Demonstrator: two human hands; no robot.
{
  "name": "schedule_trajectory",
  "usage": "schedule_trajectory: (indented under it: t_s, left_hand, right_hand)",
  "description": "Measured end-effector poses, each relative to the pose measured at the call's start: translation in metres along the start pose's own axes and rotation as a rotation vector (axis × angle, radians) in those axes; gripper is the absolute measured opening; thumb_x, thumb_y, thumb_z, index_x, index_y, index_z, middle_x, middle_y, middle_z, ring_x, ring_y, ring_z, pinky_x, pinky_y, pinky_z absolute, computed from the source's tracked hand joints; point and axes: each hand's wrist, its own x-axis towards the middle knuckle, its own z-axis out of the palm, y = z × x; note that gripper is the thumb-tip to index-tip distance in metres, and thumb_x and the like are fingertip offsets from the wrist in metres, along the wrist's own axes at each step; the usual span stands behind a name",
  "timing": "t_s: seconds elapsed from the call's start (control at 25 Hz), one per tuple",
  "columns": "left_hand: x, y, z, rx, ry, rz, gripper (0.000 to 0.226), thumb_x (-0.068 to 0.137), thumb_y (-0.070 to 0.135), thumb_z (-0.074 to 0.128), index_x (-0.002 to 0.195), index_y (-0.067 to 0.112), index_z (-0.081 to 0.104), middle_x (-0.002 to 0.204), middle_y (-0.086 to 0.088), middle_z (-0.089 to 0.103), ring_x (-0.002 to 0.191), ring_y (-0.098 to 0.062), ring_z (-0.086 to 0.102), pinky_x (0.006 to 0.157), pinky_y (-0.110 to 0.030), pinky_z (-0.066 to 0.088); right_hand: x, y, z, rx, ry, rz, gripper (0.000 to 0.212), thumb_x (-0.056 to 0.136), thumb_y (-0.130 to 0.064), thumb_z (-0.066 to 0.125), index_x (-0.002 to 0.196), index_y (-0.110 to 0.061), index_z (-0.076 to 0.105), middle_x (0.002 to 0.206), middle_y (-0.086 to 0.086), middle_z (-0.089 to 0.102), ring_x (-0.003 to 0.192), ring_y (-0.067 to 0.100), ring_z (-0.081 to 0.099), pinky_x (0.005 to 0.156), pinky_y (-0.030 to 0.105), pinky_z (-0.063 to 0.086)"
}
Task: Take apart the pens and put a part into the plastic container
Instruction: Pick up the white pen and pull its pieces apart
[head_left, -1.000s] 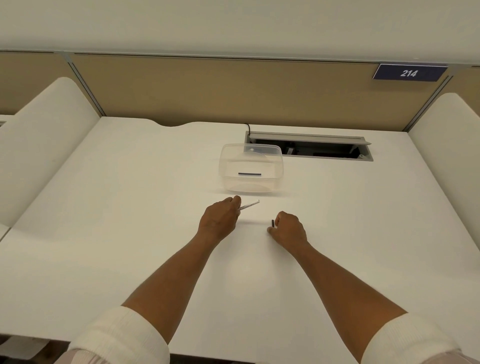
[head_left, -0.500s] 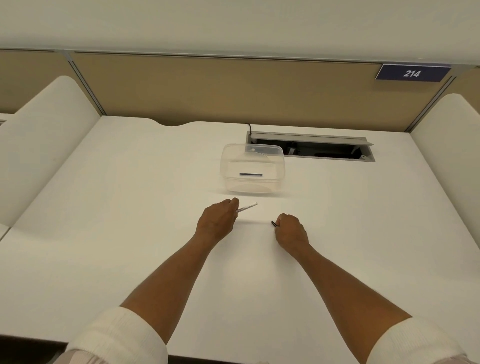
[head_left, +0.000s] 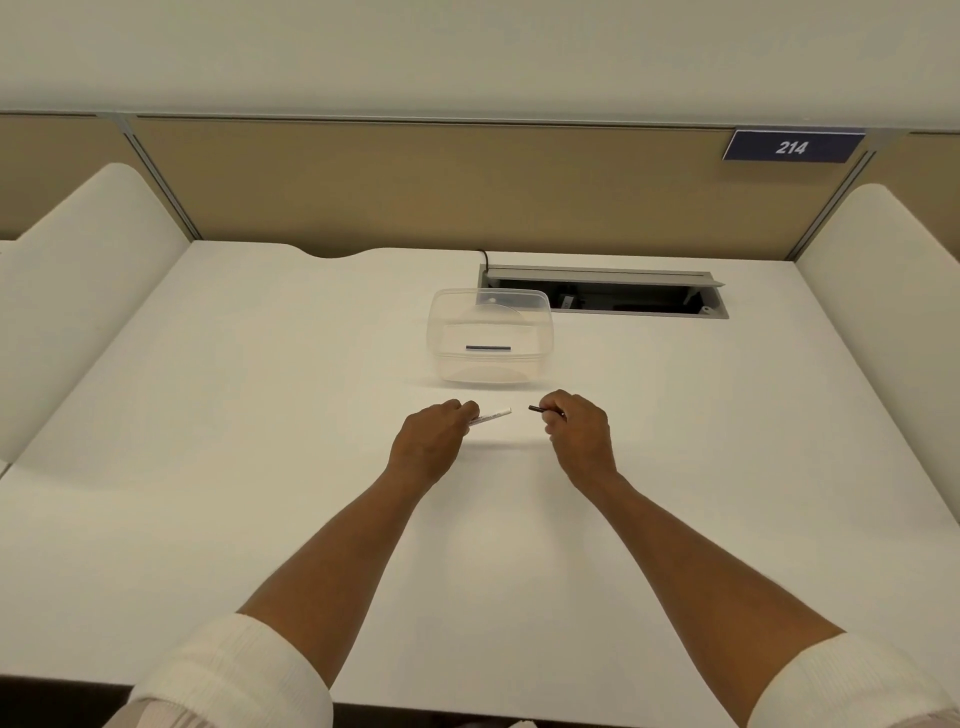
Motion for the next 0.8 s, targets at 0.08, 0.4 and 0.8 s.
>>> schedule_trajectory:
  t_s: [0.08, 0.4, 0.8]
  left_hand:
    - [-0.001, 0.004, -0.002, 0.0, 0.005, 0.005, 0.015, 0.094, 0.011, 0.047, 0.103, 0.022, 0.052, 0.086, -0.001, 0.057, 0.068, -0.028, 0.052, 0.054, -0.032, 0.034]
    - [-0.005, 0.014, -0.005, -0.016, 0.018, 0.008, 0.014, 0.095, 0.013, 0.047, 0.103, 0.023, 0.053, 0.086, -0.001, 0.057, 0.07, -0.028, 0.053, 0.054, -0.032, 0.033]
    - [-0.001, 0.016, -0.009, 0.008, 0.036, 0.035, 0.016, 0.095, 0.014, 0.049, 0.105, 0.025, 0.056, 0.089, 0.001, 0.058, 0.076, -0.026, 0.056, 0.055, -0.031, 0.032]
  right_hand:
    - [0.0, -0.003, 0.0, 0.022, -0.02, -0.035, 0.024, 0.088, -0.003, 0.054, 0.085, -0.023, 0.066, 0.08, 0.002, 0.063, 0.072, 0.022, 0.063, 0.071, 0.045, 0.056]
    - [-0.005, -0.004, -0.004, -0.055, -0.074, -0.09, 0.018, 0.085, -0.003, 0.056, 0.085, -0.018, 0.067, 0.078, 0.004, 0.064, 0.073, 0.024, 0.062, 0.072, 0.044, 0.053]
    - [-0.002, -0.004, -0.013, -0.004, -0.151, -0.094, 0.027, 0.084, 0.005, 0.051, 0.092, -0.012, 0.07, 0.084, 0.007, 0.065, 0.075, 0.026, 0.061, 0.075, 0.046, 0.054]
